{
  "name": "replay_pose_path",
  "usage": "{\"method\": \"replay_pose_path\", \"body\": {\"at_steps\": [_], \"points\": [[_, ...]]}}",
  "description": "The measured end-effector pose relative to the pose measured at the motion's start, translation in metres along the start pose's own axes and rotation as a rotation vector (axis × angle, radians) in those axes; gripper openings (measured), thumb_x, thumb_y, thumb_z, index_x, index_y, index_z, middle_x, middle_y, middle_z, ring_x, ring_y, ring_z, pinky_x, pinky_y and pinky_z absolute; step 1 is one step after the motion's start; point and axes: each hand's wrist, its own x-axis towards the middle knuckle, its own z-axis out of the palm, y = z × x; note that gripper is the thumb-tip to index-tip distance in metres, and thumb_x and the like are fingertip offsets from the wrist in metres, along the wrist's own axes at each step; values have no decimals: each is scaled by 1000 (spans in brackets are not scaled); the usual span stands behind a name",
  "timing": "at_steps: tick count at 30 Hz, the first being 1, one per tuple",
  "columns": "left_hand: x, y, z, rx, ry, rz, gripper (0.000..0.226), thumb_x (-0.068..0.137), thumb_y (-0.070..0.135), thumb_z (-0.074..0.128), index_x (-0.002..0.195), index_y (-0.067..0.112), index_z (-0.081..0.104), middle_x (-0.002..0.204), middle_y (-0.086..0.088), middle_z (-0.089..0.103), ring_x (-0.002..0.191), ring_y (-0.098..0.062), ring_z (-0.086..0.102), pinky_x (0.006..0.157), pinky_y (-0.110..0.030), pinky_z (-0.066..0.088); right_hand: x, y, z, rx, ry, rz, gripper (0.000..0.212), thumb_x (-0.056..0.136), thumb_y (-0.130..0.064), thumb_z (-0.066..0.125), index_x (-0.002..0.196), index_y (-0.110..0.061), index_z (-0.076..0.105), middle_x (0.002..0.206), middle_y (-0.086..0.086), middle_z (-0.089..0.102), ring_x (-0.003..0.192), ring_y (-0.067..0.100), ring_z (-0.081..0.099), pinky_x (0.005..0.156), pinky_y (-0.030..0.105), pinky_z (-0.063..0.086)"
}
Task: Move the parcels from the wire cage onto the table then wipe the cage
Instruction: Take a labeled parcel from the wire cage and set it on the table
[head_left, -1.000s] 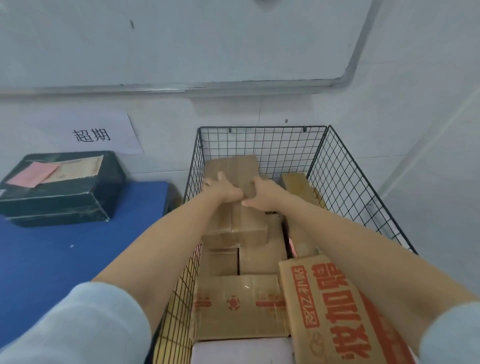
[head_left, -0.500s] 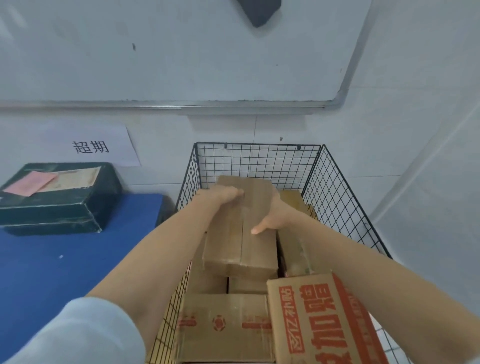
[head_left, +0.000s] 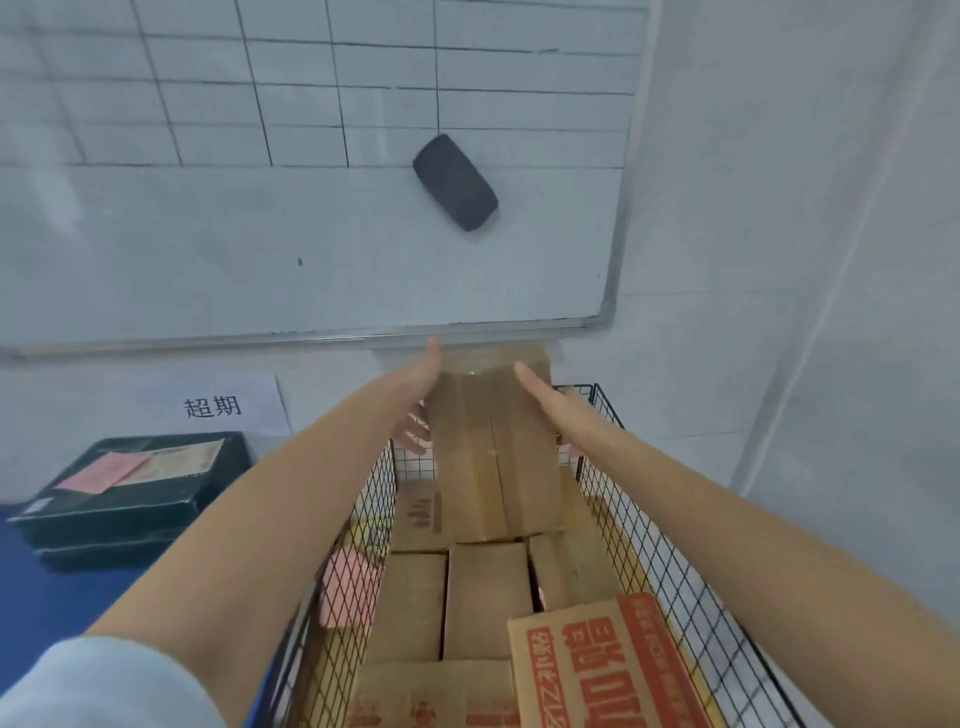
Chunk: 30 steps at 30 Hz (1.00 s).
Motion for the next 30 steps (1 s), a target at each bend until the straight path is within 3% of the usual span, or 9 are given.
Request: {"method": "replay_pose_path", "body": {"at_steps": [3, 5, 7, 10, 14, 20, 24, 28, 30], "points": [[-4, -6, 1, 20, 55, 14, 85, 83, 79, 18, 116, 7, 49, 95, -14, 59, 93, -31, 63, 92, -41, 51, -1, -1, -10, -9, 16, 51, 122, 36, -108, 22, 115, -18, 45, 117, -1, 49, 106, 27, 48, 106, 52, 35], [-3, -11, 1, 81, 63, 62, 72, 86, 72, 37, 115, 7, 53, 90, -9, 60, 83, -25, 63, 92, -38, 52, -2, 6, -11, -17, 7, 43, 97, 52, -102, 23, 105, -24, 43, 106, -1, 44, 96, 22, 47, 95, 44, 47], [-8, -14, -2, 130, 40, 104, 59, 81, 59, 62, 108, 7, 56, 91, -8, 64, 80, -21, 65, 89, -38, 55, -12, 13, -11, 23, 30, 24, 80, 71, -86, 41, 115, -20, 46, 113, 0, 52, 100, 21, 55, 84, 39, 54], [-18, -17, -10, 158, -68, 93, 48, 71, 39, 81, 99, 8, 58, 99, -9, 67, 85, -22, 69, 81, -36, 58, -17, 22, -13, 91, 31, 27, 74, 84, -51, 65, 139, -18, 30, 124, 3, 55, 106, 22, 60, 89, 43, 54], [-26, -16, -11, 110, -184, 126, 75, 66, 7, 85, 129, 15, 45, 111, -10, 60, 88, -26, 68, 73, -39, 59, -21, 23, -13, -22, -76, -9, 89, 75, -26, 79, 143, -23, 21, 117, 3, 56, 97, 21, 63, 86, 45, 56], [-29, -23, 6, 73, -57, 244, 57, 80, 56, 66, 112, 11, 50, 111, -8, 61, 84, -25, 68, 61, -34, 58, -34, 31, -7, 36, 48, -111, 66, 82, -59, 62, 123, -13, 37, 113, 5, 58, 90, 16, 63, 62, 34, 58], [-35, -28, 11, 50, -2, 214, 29, 88, 31, 67, 94, 6, 51, 94, -9, 63, 69, -19, 65, 56, -31, 59, -39, 41, -6, -20, 59, -110, 60, 83, -52, 66, 122, -18, 36, 121, 4, 51, 99, 18, 60, 79, 38, 57], [-41, -33, 10, 136, -154, 121, 47, 84, 4, 69, 124, 0, 44, 117, -5, 55, 91, -26, 64, 64, -33, 58, -46, 45, -7, -107, 55, -176, 89, 67, -48, 81, 135, -24, 29, 138, 5, 41, 119, 21, 50, 100, 43, 47], [-40, -37, 16, 143, -209, 97, 37, 85, -5, 65, 117, 4, 49, 105, -2, 58, 98, -28, 61, 80, -41, 57, -51, 46, -6, -171, 63, -217, 96, 69, -39, 83, 142, -24, 23, 142, 6, 32, 126, 21, 42, 106, 39, 39]]}}
